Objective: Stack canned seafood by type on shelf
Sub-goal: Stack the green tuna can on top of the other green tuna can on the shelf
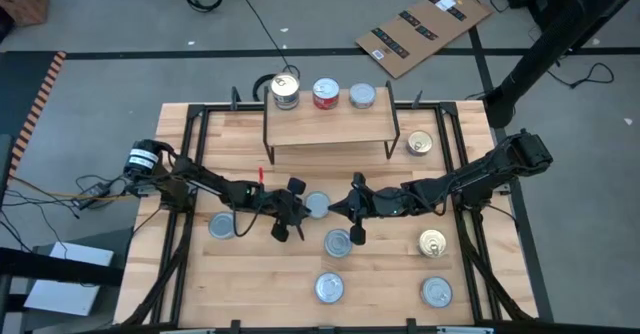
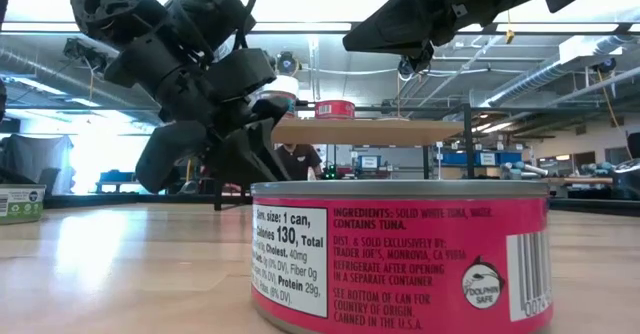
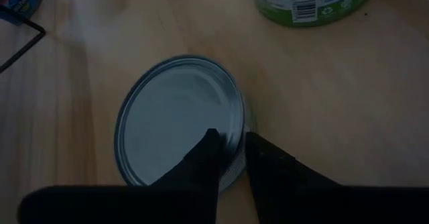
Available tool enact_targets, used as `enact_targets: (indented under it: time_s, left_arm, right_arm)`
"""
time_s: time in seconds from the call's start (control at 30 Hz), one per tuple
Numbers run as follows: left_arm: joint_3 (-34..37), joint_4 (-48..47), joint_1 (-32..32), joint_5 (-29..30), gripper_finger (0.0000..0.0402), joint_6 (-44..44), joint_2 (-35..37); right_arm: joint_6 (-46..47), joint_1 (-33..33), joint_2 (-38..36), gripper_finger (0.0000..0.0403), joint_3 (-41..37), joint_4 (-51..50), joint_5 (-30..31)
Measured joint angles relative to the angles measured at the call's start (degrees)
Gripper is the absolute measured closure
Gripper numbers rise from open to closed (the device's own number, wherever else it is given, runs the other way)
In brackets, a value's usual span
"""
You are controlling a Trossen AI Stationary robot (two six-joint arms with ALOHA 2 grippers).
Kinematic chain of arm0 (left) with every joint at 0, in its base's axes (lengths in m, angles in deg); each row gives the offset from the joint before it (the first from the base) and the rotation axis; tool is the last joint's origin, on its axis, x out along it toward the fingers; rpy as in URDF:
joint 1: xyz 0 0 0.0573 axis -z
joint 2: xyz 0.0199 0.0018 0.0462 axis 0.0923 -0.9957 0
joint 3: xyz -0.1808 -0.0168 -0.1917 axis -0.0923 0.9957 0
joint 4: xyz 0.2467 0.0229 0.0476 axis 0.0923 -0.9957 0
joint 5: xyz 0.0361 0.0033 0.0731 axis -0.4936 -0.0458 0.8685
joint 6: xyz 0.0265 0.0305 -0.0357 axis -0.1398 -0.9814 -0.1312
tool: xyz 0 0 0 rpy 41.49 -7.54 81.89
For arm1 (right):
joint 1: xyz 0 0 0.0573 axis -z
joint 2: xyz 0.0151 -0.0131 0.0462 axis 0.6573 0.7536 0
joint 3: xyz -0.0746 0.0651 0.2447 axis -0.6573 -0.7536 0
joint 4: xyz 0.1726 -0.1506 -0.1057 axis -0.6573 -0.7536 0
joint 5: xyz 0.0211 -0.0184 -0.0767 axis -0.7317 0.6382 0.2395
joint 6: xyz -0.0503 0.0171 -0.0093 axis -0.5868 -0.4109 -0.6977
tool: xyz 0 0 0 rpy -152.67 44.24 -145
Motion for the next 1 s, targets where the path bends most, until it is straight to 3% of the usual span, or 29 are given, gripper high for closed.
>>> enact_targets:
  time_s: [0.2, 0.43, 0.7, 1.0]
  left_arm:
    - [-1.79, -1.54, 0.0, -0.15, 0.0394, 0.05, -0.17]
    - [-3.82, -3.35, -1.69, -6.12, 0.0399, 1.55, 0.71]
    - [-4.51, -3.32, -3.61, -9.67, 0.04, 11.6, 3.64]
    - [-4.56, -1.11, -5.74, -15.27, 0.0401, 22.19, 5.18]
  right_arm:
    - [0.02, 0.0, 0.0, 0.0382, 0.0, 0.09, 0.0]
    - [0.04, -0.1, 0.0, 0.0382, 0.0, 0.08, 0.0]
    - [2.53, -0.2, 0.0, 0.0382, 0.02, -0.93, -0.02]
    - [7.39, -0.2, 0.0, 0.0377, 0.02, -8.78, -0.04]
